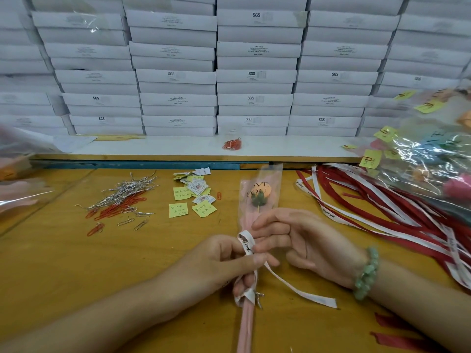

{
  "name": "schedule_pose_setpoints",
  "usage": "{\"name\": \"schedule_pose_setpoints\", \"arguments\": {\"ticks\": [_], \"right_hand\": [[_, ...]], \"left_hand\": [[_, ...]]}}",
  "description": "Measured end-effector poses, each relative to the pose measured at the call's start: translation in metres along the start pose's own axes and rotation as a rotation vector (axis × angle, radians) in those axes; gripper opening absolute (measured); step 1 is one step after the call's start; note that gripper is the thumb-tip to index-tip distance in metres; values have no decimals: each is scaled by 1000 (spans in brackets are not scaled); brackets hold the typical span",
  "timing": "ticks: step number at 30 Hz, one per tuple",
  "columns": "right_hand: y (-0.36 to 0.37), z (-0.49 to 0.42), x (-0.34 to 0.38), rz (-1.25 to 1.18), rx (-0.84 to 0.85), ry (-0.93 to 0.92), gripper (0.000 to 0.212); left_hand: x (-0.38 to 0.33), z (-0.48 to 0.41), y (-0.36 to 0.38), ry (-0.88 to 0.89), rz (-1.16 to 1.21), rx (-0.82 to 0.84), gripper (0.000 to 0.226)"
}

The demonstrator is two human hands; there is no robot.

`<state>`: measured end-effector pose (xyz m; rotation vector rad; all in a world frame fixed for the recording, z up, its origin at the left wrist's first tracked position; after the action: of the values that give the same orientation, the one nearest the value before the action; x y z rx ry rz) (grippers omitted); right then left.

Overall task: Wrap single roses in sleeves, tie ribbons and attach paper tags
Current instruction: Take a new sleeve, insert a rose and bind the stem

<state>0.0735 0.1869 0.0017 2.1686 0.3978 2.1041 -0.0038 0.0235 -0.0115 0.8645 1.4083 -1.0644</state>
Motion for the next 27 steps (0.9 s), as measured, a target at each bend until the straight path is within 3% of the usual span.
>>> {"name": "schedule_pose_setpoints", "arguments": {"ticks": [5,9,14,27], "right_hand": [[0,0,1,101,-29,-77,24],[0,1,1,355,-137,-129,17],[6,1,-1,517,-45,-58,12],[5,3,1,408,0,-143,8]], "left_hand": [[-2,2,1,-14,73,-25,30],[-4,2,4,-28,198,-34,34],[-6,3,5,-33,242,-49,40],[4,-1,-4,5,269,-102,23]]}}
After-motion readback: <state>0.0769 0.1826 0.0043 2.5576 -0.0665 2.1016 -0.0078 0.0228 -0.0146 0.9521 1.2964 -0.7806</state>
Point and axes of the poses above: each hand's wrist, its own z-axis away from the middle knuckle, its own y-axis out of the palm, x = y × z, the point moved 2 cm from there along -z, towards the middle knuckle
